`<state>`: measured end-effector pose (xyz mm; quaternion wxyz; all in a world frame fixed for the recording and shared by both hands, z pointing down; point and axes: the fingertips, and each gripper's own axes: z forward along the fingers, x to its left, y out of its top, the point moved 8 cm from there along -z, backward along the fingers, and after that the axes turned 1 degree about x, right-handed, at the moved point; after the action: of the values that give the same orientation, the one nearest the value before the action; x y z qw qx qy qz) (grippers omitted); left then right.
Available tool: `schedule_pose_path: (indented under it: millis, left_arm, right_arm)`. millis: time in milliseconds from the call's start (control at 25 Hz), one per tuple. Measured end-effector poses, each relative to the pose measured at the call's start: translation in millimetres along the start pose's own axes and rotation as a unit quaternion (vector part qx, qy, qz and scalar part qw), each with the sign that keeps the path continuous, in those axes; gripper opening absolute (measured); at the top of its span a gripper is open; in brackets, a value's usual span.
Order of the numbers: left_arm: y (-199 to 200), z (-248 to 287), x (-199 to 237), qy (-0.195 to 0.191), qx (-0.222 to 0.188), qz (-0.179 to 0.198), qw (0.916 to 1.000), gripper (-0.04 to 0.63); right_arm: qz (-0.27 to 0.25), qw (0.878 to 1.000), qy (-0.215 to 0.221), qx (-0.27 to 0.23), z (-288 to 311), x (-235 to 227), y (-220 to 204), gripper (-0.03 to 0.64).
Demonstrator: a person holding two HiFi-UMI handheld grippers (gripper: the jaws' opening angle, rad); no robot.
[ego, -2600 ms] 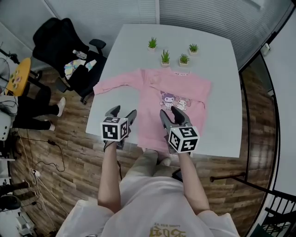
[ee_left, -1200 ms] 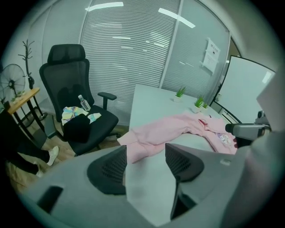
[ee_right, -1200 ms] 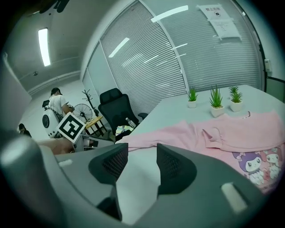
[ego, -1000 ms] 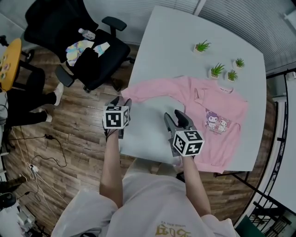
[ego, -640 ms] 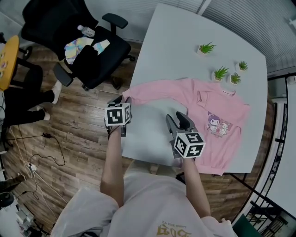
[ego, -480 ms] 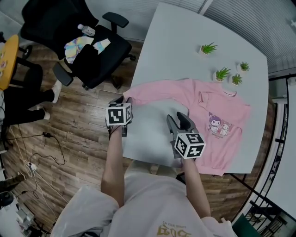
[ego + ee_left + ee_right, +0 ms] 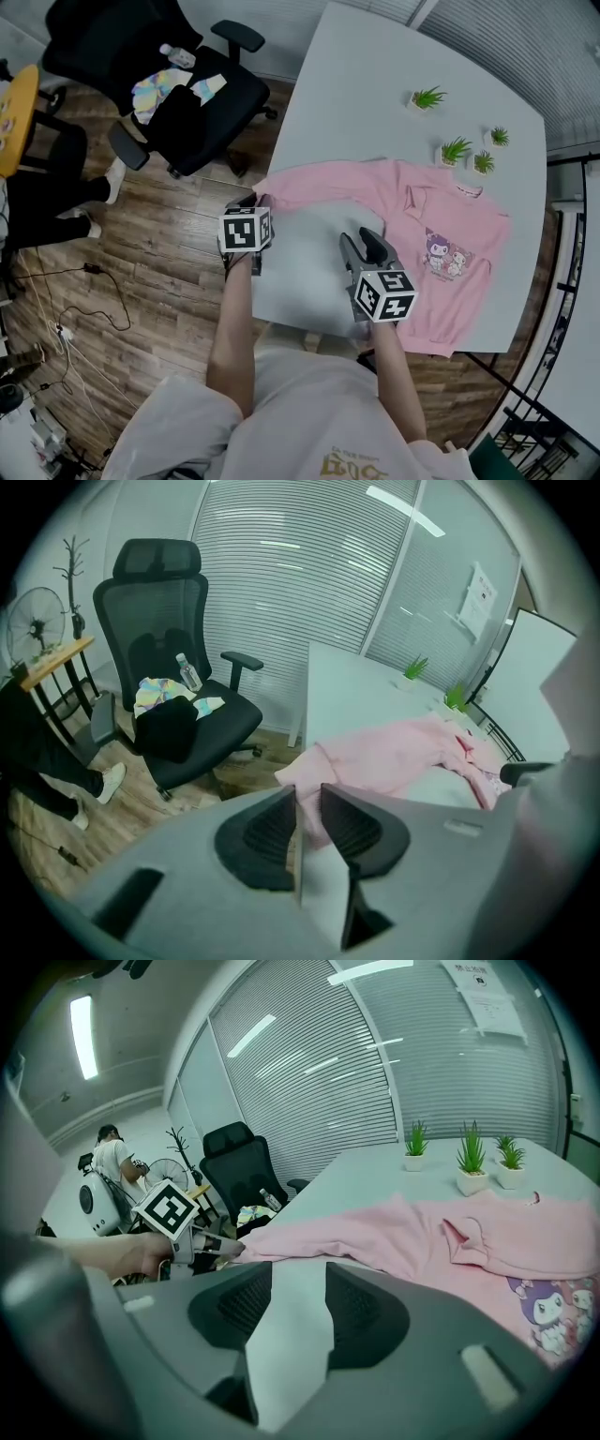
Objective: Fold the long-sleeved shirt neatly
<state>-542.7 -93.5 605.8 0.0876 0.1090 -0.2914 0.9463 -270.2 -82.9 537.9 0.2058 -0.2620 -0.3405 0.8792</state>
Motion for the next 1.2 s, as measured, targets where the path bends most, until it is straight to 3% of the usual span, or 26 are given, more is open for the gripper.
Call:
schedule_pose_path:
  millis: [320, 720, 1040, 1200]
  left_arm:
    - [2, -12, -2, 0.011, -0.013, 0.012, 0.9998, 0.044]
    - [15, -44, -5, 0.017, -0.046, 0.038, 0.9981, 0.037]
    - [25, -67, -11, 0.016, -0.085, 0.086, 0.9925, 0.037]
    - [33, -82, -16, 0.007, -0.117, 0.126, 0.9851, 0.035]
  right_arm:
    - [0.005, 1.0, -0.001, -0.011, -9, -2, 2, 0.184]
    - [0.005, 0.999, 0.002, -0.036, -30, -2, 10, 0.179]
    - [0.001, 0.998, 0.002, -0.06, -47, -3, 19, 0.179]
    - [0.005, 0.997, 0.004, -0.073, -55, -2, 22, 0.179]
